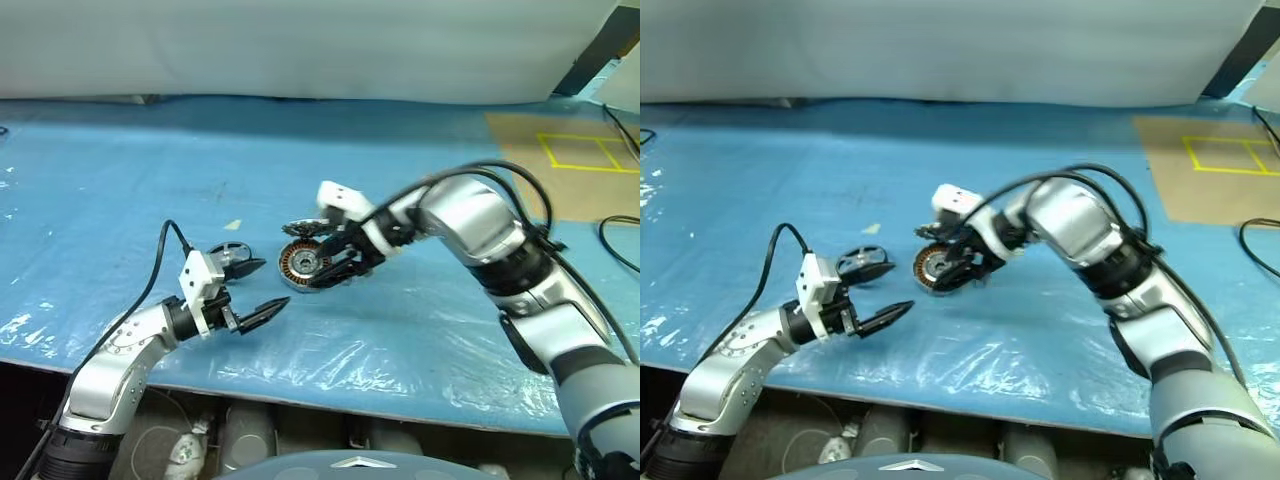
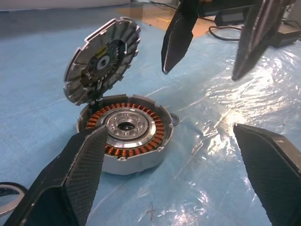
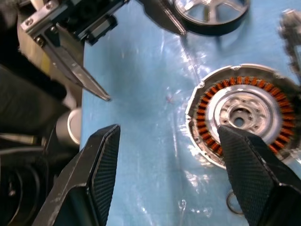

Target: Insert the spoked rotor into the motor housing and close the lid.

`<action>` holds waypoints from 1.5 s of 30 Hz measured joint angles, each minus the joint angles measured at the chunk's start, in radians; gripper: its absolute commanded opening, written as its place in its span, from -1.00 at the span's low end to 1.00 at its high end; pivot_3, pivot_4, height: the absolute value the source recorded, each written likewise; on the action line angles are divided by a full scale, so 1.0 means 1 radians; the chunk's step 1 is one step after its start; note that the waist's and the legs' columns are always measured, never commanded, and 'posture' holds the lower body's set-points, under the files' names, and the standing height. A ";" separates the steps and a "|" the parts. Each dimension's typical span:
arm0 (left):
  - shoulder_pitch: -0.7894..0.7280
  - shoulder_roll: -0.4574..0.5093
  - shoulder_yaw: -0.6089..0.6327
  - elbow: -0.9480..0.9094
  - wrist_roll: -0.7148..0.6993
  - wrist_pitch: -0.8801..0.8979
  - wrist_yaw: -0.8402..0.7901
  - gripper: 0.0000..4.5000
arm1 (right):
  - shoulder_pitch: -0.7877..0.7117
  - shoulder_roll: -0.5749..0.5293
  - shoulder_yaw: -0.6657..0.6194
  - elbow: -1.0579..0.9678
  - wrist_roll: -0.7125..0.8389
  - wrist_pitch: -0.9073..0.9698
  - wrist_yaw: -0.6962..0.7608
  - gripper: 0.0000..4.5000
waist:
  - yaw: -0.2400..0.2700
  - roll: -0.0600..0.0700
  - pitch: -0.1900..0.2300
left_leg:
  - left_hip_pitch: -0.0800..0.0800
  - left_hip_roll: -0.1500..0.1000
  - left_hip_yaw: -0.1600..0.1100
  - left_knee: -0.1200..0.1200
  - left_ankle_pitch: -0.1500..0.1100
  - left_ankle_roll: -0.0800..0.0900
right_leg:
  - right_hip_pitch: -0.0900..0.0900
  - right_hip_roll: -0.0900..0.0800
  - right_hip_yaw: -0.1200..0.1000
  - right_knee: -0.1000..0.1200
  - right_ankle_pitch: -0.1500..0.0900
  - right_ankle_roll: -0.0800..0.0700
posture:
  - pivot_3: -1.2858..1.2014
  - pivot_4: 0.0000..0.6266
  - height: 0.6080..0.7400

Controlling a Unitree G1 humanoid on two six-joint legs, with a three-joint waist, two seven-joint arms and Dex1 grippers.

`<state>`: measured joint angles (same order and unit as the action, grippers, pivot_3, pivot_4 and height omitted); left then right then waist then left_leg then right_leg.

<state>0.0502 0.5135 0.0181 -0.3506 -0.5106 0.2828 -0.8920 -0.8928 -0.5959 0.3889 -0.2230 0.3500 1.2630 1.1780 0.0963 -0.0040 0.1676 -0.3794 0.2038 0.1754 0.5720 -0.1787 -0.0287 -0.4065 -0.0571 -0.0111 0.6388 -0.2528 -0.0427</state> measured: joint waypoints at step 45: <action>-0.049 0.030 -0.058 0.100 0.091 -0.066 -0.036 1.00 | 0.526 0.097 -0.031 0.310 -0.344 -1.077 -0.250 -0.49 | -0.032 0.000 0.000 | 0.010 0.000 0.001 -0.001 -0.002 0.005 | 0.007 0.000 0.003 -0.003 -0.002 -0.003 | 0.03 -0.52 1.00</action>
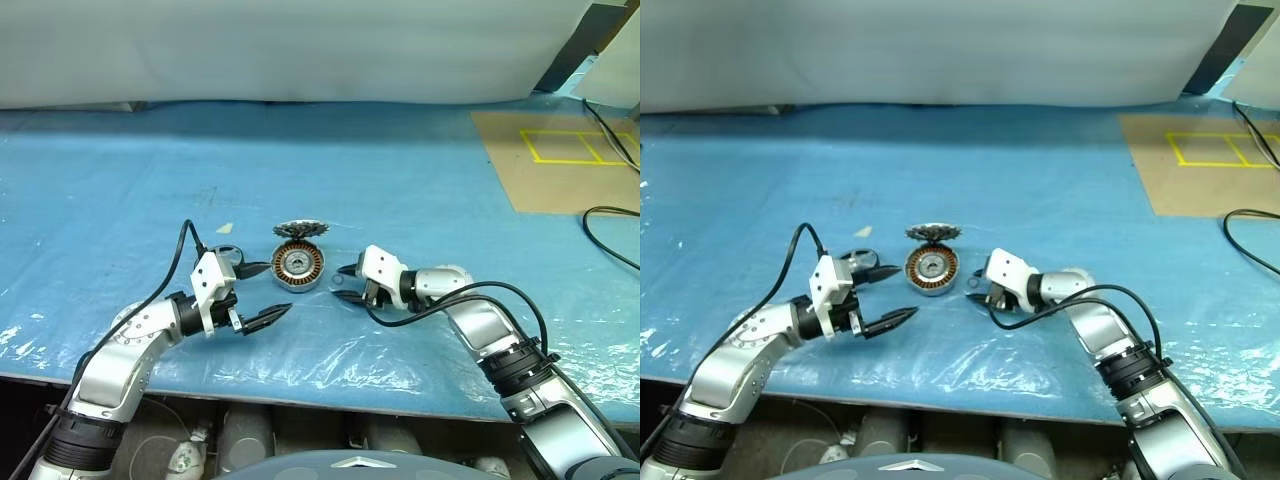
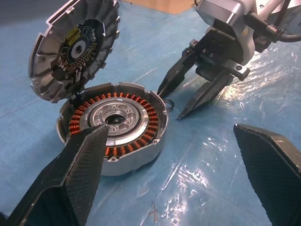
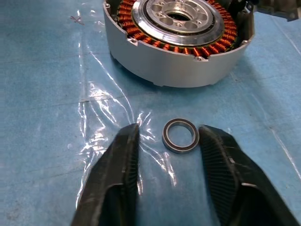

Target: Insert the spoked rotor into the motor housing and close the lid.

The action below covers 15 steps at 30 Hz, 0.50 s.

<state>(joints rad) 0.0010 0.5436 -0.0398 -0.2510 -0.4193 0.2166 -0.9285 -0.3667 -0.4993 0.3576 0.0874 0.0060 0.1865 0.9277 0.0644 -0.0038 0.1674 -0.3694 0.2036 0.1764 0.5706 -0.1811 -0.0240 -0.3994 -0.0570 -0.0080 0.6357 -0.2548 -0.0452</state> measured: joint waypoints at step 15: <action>-0.007 -0.002 0.003 0.000 -0.011 0.001 0.007 1.00 | -0.017 -0.008 -0.087 -0.006 0.097 0.155 0.036 -0.74 | 0.005 0.000 0.000 | -0.001 0.000 0.000 -0.001 0.000 0.000 | 0.000 0.000 0.000 -0.002 0.000 0.000 | 0.03 -0.52 1.00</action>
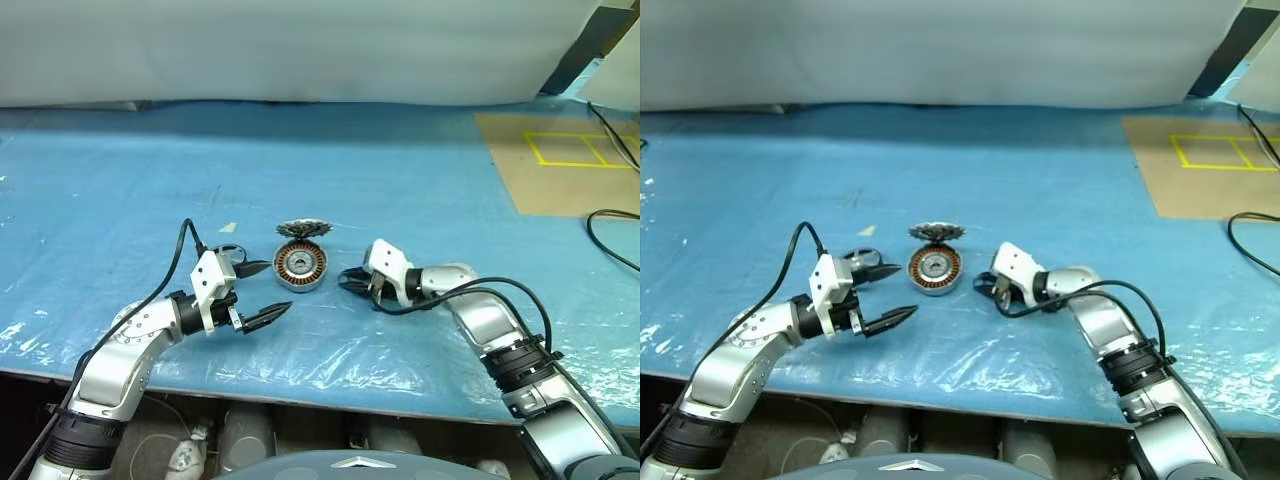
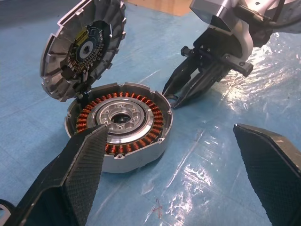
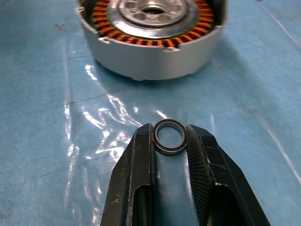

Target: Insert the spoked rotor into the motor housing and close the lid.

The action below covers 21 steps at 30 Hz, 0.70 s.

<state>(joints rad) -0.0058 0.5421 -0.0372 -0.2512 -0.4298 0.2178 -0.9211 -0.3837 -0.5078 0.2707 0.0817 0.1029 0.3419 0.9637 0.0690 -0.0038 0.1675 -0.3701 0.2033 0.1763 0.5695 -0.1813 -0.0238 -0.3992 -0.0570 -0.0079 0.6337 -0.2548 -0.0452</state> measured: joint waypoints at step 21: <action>-0.005 -0.002 0.008 -0.009 -0.013 -0.003 0.012 1.00 | -0.210 0.116 0.107 0.075 0.019 0.026 0.085 -0.74 | -0.003 0.000 0.000 | -0.005 0.001 0.000 -0.007 0.002 -0.004 | -0.003 0.002 -0.002 -0.009 0.001 0.000 | 0.03 -0.52 1.00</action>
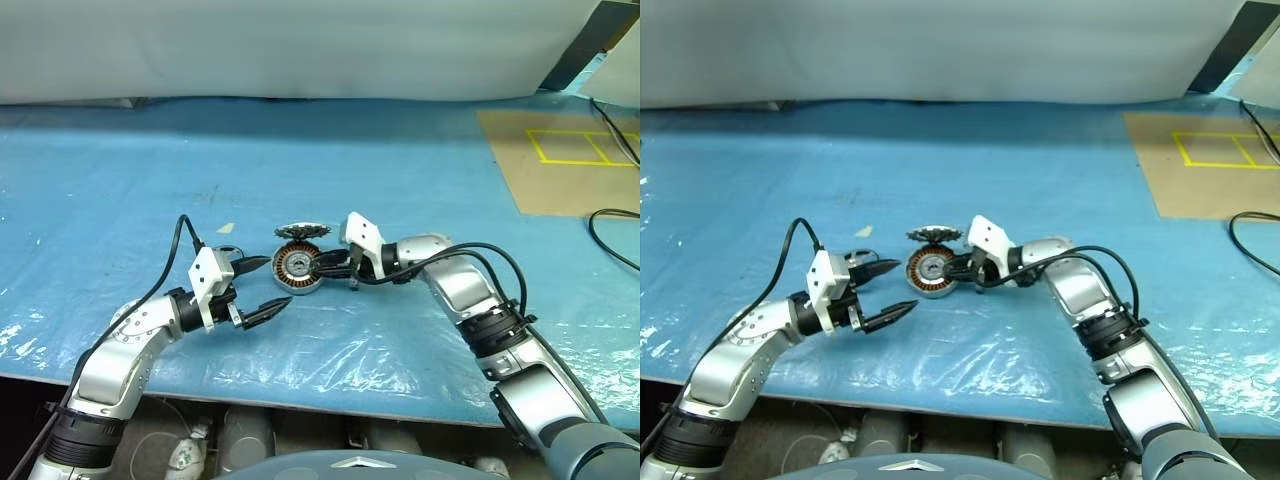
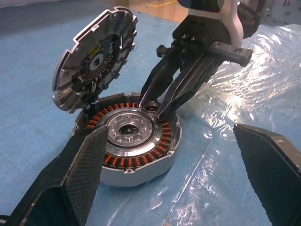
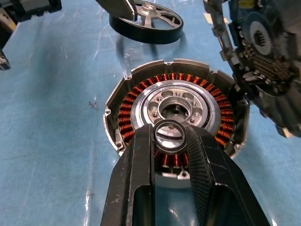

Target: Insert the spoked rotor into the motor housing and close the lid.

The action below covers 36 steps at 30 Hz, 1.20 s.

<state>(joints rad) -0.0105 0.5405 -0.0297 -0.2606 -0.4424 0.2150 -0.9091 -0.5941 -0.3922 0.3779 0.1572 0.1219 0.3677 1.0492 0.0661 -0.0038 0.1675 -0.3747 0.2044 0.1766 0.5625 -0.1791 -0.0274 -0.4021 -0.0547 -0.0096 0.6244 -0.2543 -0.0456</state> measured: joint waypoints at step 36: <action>0.011 -0.003 -0.004 -0.028 0.005 0.013 0.038 1.00 | -0.094 0.073 0.027 0.172 -0.118 -0.152 0.016 -0.74 | -0.001 0.000 0.000 | 0.000 0.001 0.000 0.001 0.000 0.000 | 0.000 0.000 -0.001 0.001 0.000 0.000 | 0.03 -0.52 1.00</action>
<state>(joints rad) 0.0007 0.5373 -0.0338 -0.2881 -0.4372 0.2283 -0.8710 -0.6877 -0.3194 0.4051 0.3291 0.0043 0.2160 1.0653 0.0655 -0.0038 0.1675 -0.3751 0.2050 0.1765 0.5636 -0.1789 -0.0275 -0.4020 -0.0545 -0.0103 0.6254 -0.2541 -0.0457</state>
